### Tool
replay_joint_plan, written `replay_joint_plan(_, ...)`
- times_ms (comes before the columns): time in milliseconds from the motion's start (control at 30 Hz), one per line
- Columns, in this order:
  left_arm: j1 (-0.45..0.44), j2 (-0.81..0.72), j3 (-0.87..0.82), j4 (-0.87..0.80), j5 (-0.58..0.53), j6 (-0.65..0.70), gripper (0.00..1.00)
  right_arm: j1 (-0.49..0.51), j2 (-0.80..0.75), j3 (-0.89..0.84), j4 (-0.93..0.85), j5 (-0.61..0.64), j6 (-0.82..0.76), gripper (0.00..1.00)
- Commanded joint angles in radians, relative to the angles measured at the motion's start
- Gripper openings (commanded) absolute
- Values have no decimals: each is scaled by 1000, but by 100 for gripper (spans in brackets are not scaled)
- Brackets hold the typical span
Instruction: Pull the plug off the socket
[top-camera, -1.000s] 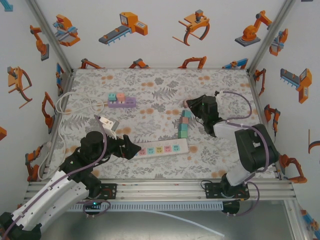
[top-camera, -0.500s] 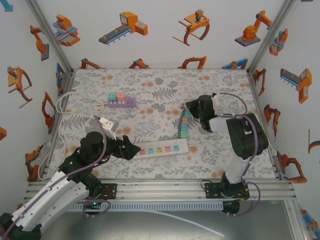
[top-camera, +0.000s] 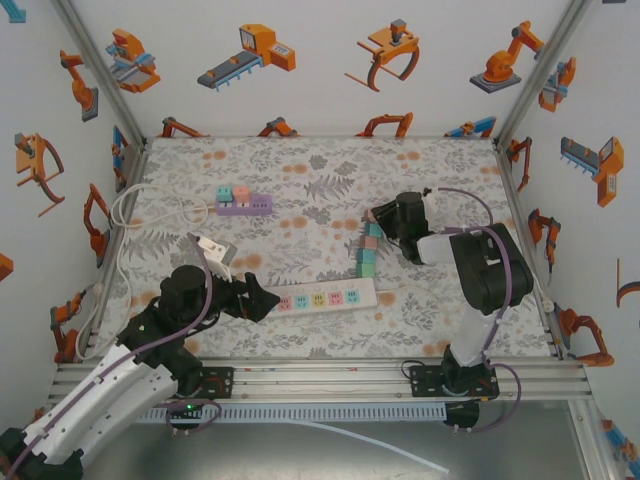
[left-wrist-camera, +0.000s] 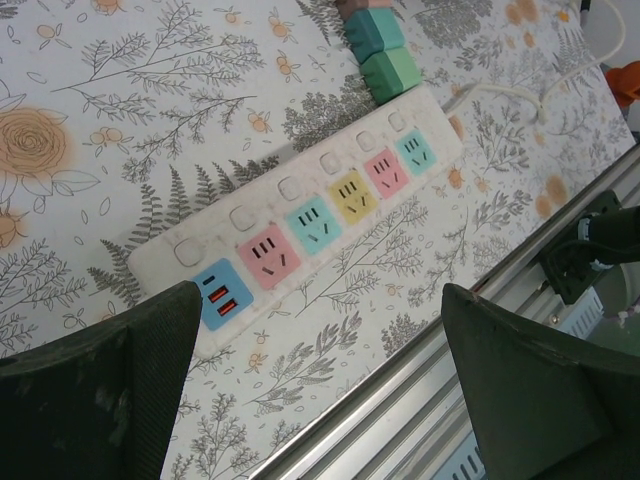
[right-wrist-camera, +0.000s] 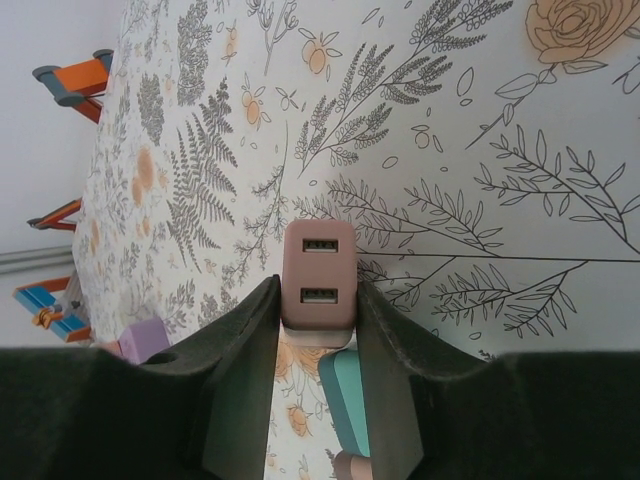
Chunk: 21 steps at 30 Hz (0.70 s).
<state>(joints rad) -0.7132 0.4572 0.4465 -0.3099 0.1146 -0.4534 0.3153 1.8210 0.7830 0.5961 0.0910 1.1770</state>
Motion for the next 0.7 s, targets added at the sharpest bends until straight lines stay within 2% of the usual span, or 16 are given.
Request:
replay_joint_plan(0,-3,-12,-4,-5,-21,13,97,-7,-32,-22,-15,22,-21,40)
replay_joint_plan(167,-5,7,24,-30,-47,5,97,-11,-78,-49,-61,31,-48,48)
replay_joint_plan(300,3,57,84,-75,-135,-13,97,-18,-131,-72,-111,43,-69,49)
replay_joint_plan(400,41,132,159,-107,-174,11,97,-22,-188,-89,-143,54,-86,49)
replay_joint_plan(500,135,251,253,-105,-154,57,97,-22,-265,-85,-209,68,-134,49)
replay_joint_plan(667,373,530,418,-46,-56,100,97,-18,-420,-81,-310,58,-221,49)
